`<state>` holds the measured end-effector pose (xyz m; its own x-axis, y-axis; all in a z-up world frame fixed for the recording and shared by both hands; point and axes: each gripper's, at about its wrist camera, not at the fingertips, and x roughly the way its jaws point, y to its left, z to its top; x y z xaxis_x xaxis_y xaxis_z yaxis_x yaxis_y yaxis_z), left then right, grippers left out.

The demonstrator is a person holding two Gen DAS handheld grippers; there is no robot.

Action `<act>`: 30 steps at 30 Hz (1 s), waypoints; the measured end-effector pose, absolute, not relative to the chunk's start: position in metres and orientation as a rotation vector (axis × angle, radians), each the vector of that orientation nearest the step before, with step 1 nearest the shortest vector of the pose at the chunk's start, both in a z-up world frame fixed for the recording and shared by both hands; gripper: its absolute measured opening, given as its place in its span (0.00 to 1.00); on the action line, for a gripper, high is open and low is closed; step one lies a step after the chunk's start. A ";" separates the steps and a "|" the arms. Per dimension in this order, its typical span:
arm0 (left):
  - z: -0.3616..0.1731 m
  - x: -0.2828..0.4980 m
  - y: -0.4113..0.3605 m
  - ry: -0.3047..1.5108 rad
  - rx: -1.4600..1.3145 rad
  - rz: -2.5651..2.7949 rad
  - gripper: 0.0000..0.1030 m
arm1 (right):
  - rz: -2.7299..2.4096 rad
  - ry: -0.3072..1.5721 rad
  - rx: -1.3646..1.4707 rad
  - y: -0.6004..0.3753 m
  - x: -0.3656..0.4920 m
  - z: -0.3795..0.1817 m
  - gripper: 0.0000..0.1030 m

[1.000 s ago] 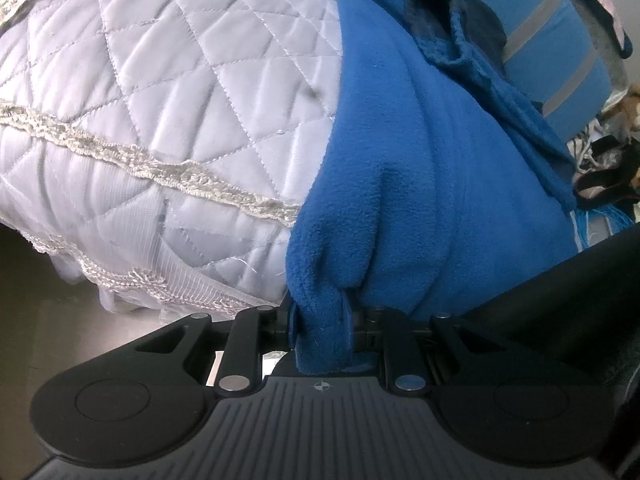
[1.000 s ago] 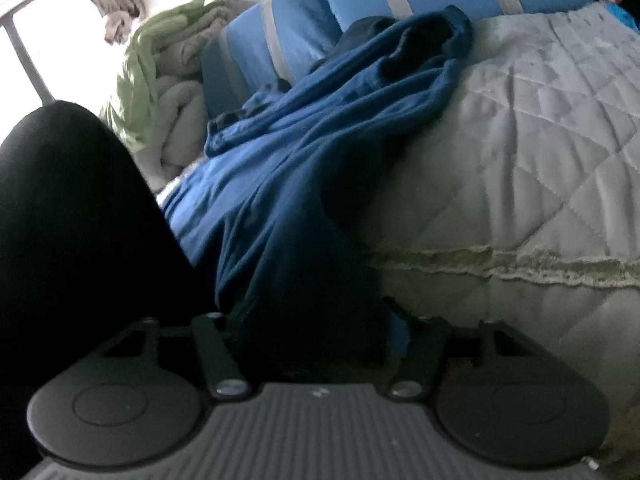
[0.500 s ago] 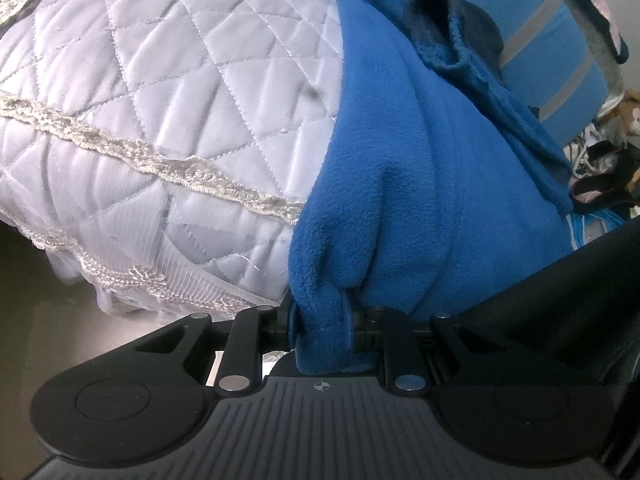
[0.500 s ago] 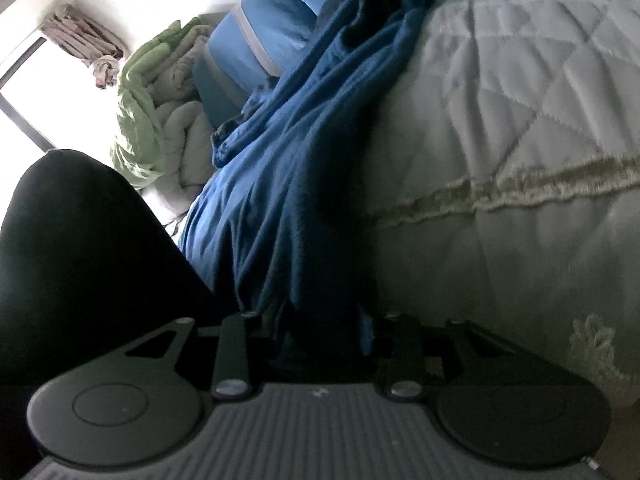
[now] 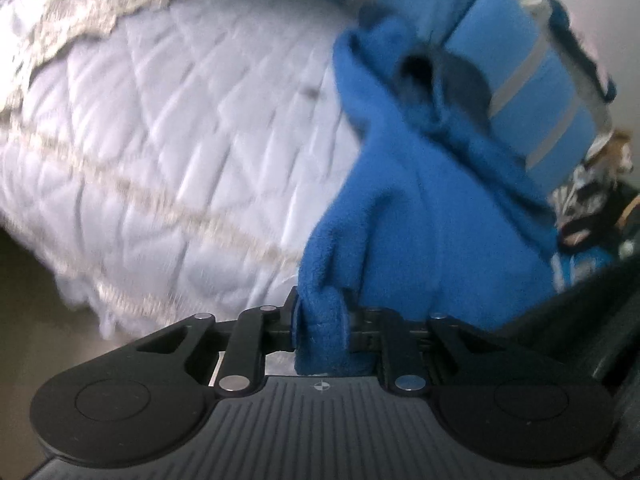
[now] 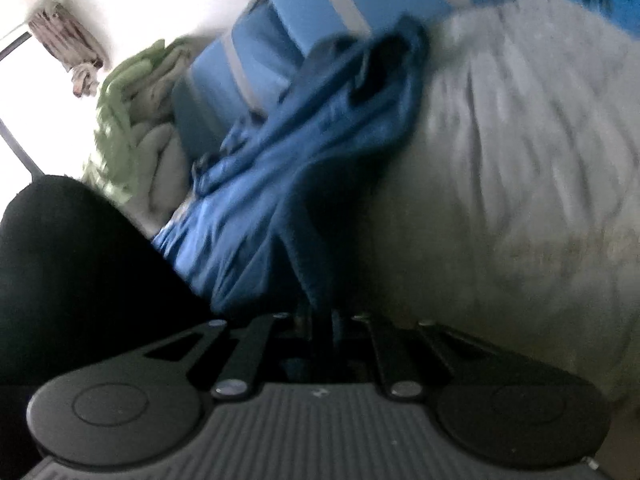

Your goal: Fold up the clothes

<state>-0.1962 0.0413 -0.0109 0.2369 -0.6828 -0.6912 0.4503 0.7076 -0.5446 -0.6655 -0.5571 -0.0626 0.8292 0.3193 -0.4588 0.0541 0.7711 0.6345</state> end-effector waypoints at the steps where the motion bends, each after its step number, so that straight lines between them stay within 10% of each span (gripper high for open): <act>1: -0.004 -0.192 0.039 1.058 -0.268 -0.794 0.17 | 0.138 0.565 0.683 -0.558 -0.660 -0.053 0.08; 15: 0.152 -0.181 0.034 0.731 -0.492 -1.007 0.16 | -0.035 0.281 0.489 -0.550 -0.604 0.132 0.07; 30: 0.139 -0.208 0.102 0.759 -0.601 -1.058 0.15 | -0.135 0.217 0.583 -0.551 -0.693 0.173 0.00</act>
<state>-0.2082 0.1017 0.1387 0.2879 -0.9225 -0.2570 0.5395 0.3780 -0.7524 -0.6930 -0.5511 0.1730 0.9685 -0.0649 -0.2405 0.1871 0.8269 0.5304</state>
